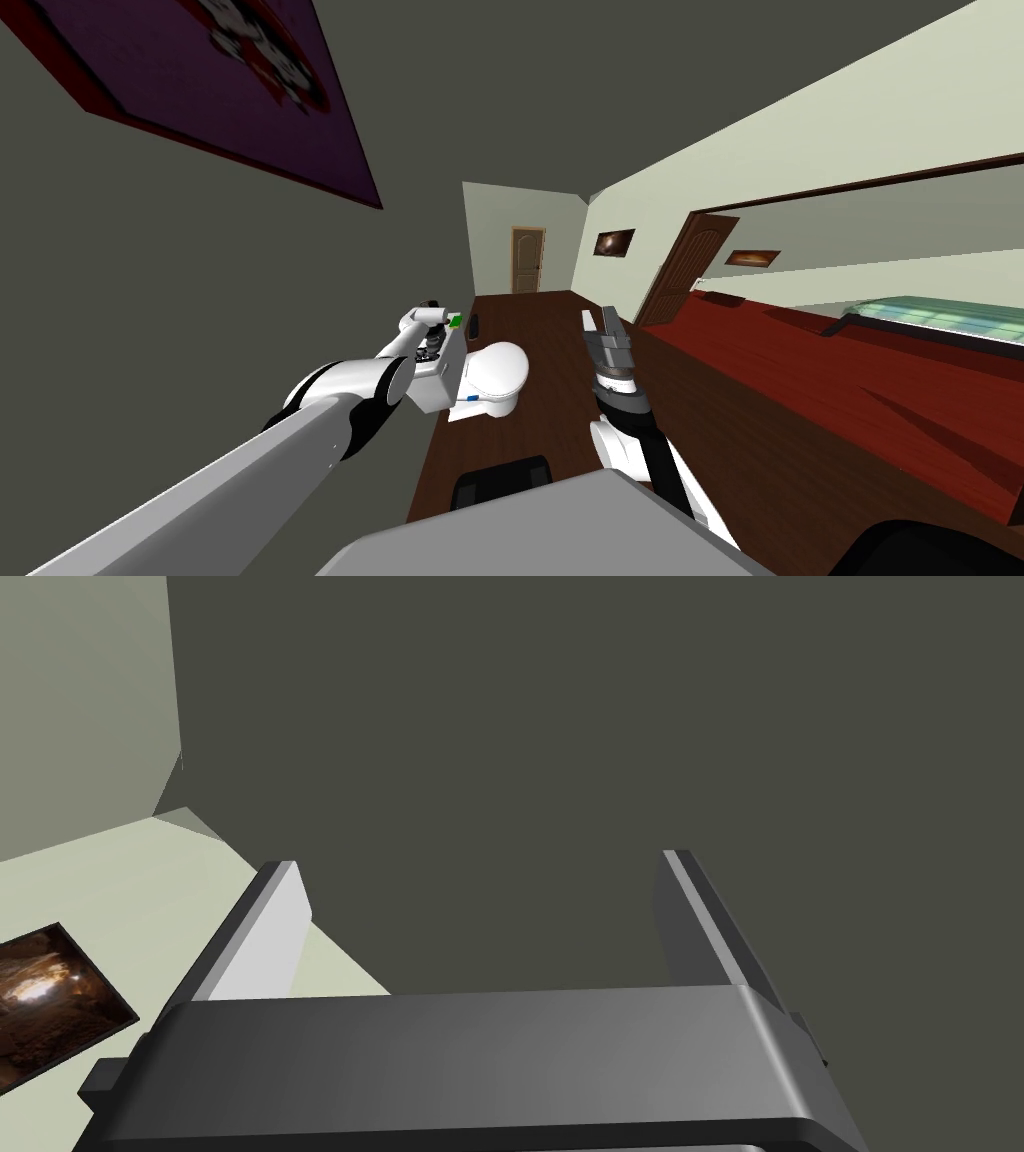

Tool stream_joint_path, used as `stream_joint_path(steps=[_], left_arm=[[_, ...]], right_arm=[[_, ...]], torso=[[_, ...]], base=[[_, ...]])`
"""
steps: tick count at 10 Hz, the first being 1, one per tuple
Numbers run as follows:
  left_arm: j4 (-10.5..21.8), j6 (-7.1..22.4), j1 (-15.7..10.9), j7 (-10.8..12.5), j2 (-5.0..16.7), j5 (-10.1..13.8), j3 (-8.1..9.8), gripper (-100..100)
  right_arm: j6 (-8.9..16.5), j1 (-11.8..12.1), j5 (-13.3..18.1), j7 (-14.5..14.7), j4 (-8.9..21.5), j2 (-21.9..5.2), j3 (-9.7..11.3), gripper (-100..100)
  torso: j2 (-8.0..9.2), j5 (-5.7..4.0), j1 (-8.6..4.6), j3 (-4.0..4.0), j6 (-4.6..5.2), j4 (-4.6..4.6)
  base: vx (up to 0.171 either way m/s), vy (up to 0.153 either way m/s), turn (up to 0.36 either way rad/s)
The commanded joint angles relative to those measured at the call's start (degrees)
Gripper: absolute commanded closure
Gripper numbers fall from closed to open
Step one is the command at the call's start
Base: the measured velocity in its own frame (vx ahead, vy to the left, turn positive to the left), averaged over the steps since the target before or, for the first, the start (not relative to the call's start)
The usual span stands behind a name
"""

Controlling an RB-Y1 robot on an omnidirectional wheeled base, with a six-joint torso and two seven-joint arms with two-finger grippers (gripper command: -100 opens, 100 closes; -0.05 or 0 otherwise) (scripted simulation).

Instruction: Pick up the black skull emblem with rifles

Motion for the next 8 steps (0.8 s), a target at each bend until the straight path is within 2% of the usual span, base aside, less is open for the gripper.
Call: stream_joint_path(steps=[1, 2, 3, 5, 6, 8], left_arm=[[2.1, 1.0, -1.1, -0.2, 0.5, 0.1, 0.08, -100], [4.3, 3.0, -2.6, -0.5, 1.0, 0.2, 0.14, -100], [4.3, 3.0, -2.6, -0.5, 1.0, 0.2, 0.14, -100], [8.0, 6.4, -5.0, -1.0, 2.0, 0.3, 0.22, -100], [8.0, 6.4, -5.0, -1.0, 2.0, 0.3, 0.22, -100], [10.7, 8.8, -6.7, -1.4, 2.7, 0.4, 0.25, -100]], right_arm=[[0.0, 0.0, 0.0, 0.0, 0.0, 0.0, 0.0, 0], [0.0, 0.0, 0.0, 0.0, 0.0, 0.0, 0.0, 0], [0.0, 0.0, 0.0, 0.0, 0.0, 0.0, 0.0, 0], [0.0, 0.0, 0.0, 0.0, 0.0, 0.0, 0.0, 0], [0.0, 0.0, 0.0, 0.0, 0.0, 0.0, 0.0, 0], [0.0, 0.0, 0.0, 0.0, 0.0, 0.0, 0.0, 0]], torso=[[0.00, 0.00, 0.00, 0.00, 0.00, 0.00], [0.02, 0.01, 0.00, 0.01, 0.01, 0.00], [0.02, 0.01, 0.01, 0.01, 0.00, 0.00], [0.01, 0.00, -0.01, 0.00, 0.00, 0.00], [-0.03, 0.00, -0.02, -0.02, 0.00, -0.01], [0.01, 0.01, 0.02, 0.00, 0.01, -0.01]], base=[[0.042, 0.018, 0.023], [0.046, 0.017, 0.043], [0.040, 0.011, 0.029], [0.057, 0.012, 0.055], [0.051, 0.011, 0.023], [0.053, 0.024, 0.038]])
